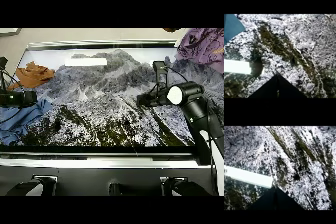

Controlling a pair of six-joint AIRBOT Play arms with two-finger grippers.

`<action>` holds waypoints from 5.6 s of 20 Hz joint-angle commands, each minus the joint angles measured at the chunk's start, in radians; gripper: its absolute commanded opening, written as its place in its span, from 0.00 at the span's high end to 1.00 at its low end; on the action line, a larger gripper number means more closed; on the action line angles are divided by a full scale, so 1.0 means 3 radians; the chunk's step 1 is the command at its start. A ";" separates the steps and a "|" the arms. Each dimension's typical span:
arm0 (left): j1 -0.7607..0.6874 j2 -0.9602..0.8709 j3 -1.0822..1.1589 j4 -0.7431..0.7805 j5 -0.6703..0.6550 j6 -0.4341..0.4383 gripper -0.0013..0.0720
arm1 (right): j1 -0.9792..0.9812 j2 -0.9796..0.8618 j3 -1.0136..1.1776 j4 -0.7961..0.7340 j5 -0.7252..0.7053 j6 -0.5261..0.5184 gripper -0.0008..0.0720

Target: Fold the clothes and pants, and hang the long-sleeved shirts on hangers.

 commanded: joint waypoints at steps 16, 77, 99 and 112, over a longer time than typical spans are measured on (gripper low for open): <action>-0.0003 0.0003 -0.0001 -0.0003 0.0006 -0.0001 0.95 | 0.0003 -0.0003 0.0004 0.0008 -0.0001 0.0001 0.95; -0.0314 -0.0420 -0.0753 -0.1202 0.1651 -0.0835 0.15 | -0.1399 -0.1595 0.0001 0.2730 -0.0219 -0.0570 0.44; -0.0559 -0.1326 -0.0767 -0.1900 0.1746 -0.0191 0.15 | -0.0726 -0.1658 0.0043 0.2375 -0.1088 -0.0278 0.95; -0.0800 -0.2427 -0.0291 -0.3213 0.2363 0.0674 0.17 | -0.0722 -0.1554 0.0043 0.2108 -0.0828 -0.0148 0.95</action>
